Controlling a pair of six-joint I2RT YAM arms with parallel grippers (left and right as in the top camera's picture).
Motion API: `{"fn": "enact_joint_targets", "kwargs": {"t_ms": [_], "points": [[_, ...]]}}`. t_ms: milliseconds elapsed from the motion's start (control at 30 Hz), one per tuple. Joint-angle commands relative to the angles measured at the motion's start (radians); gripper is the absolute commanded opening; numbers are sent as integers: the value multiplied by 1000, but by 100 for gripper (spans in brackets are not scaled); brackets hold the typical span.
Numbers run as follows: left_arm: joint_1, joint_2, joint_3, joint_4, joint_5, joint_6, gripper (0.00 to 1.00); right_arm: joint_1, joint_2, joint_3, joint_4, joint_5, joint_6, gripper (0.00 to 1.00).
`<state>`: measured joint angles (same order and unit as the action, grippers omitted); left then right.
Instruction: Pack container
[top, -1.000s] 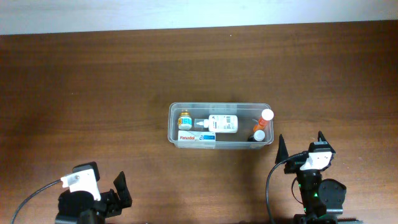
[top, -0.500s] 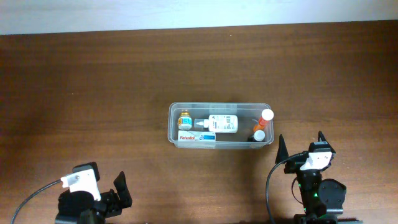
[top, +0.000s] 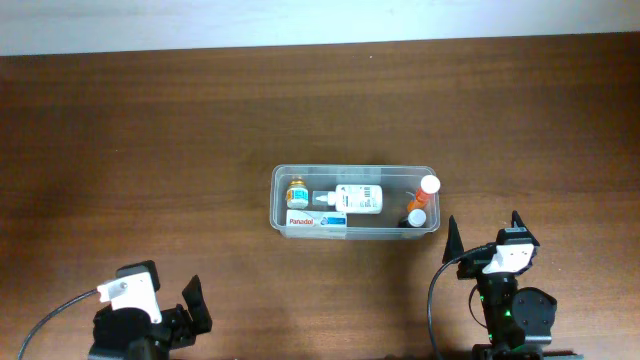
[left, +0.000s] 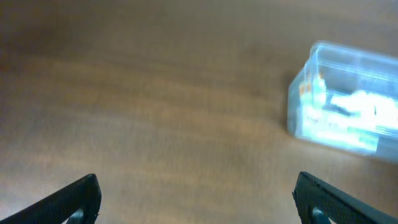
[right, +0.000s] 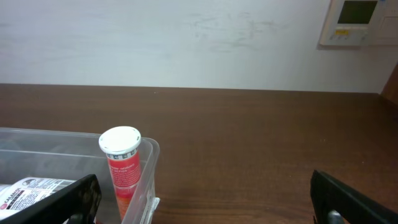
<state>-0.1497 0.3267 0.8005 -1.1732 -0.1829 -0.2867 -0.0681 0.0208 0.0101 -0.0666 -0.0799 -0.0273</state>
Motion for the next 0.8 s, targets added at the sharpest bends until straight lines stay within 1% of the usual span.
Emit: {"fn": "enact_joint_targets", "kwargs": {"t_ms": [0, 67, 167, 300, 367, 467, 533, 567, 633, 767], "points": [[-3, -77, -94, 98, -19, 50, 99, 2, -1, -5, -5, 5, -2, 98], [-3, -131, -181, 204, -12, 90, 99, 2, -1, -5, -5, 5, -2, 98], [-3, -224, -332, 383, 38, 163, 99, 2, -1, -5, -5, 5, -2, 98], [-3, -321, -513, 628, 64, 219, 99, 2, -1, -5, -5, 5, -2, 98], [-2, -320, -586, 768, 72, 259, 99, 2, -1, -5, -5, 5, -2, 98], [-2, -322, -711, 1003, 119, 365, 99, 2, -1, -5, -5, 5, -2, 98], [-2, -322, -798, 1126, 145, 380, 99, 2, -1, -5, -5, 5, -2, 98], [-2, -322, -789, 1085, 171, 381, 99, 2, -1, -5, -5, 5, -2, 98], [-4, -322, -788, 1094, 211, 379, 99, 2, -1, -5, -5, 5, -2, 98], [-4, -321, -788, 1088, 213, 379, 99, 2, -1, -5, -5, 5, -2, 99]]}}
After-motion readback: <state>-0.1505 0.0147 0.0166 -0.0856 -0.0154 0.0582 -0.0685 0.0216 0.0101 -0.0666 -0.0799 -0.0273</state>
